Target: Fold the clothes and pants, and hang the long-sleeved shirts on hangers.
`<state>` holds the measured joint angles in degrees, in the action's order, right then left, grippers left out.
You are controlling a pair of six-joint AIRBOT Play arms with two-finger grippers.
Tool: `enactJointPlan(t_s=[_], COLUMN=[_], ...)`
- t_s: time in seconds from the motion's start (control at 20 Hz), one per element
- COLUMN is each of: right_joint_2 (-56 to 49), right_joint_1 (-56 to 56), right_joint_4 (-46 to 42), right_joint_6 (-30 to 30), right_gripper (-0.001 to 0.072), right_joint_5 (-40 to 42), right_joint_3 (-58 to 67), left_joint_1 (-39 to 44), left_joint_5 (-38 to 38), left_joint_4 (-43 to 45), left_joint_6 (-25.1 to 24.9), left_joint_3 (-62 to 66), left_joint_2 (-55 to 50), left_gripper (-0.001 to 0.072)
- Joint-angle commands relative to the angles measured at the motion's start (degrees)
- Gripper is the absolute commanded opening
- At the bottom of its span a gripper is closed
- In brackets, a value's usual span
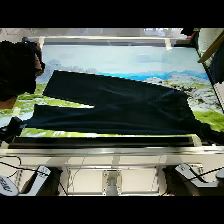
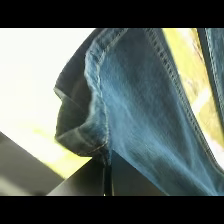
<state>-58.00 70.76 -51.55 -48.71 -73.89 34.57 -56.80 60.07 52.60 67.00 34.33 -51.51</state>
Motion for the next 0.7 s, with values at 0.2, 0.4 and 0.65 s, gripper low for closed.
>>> enactJointPlan(t_s=[0.2,0.4,0.65], right_joint_2=[8.0,8.44,8.15], right_joint_1=[11.45,11.04,-5.55], right_joint_4=[-10.71,3.23,3.48], right_joint_6=[-3.21,-4.13,-11.28], right_gripper=[0.0061,0.0061,0.006], right_joint_5=[-5.09,-5.53,-1.46], right_joint_3=[4.68,11.32,14.56], left_joint_1=[-0.09,1.99,25.53], left_joint_5=[8.81,3.13,-8.61], left_joint_4=[13.4,10.93,10.75], left_joint_6=[3.58,5.03,8.15], left_joint_3=[1.81,6.6,22.67], left_joint_2=[12.37,13.11,-3.21], left_gripper=[0.0015,0.0012,0.0011])
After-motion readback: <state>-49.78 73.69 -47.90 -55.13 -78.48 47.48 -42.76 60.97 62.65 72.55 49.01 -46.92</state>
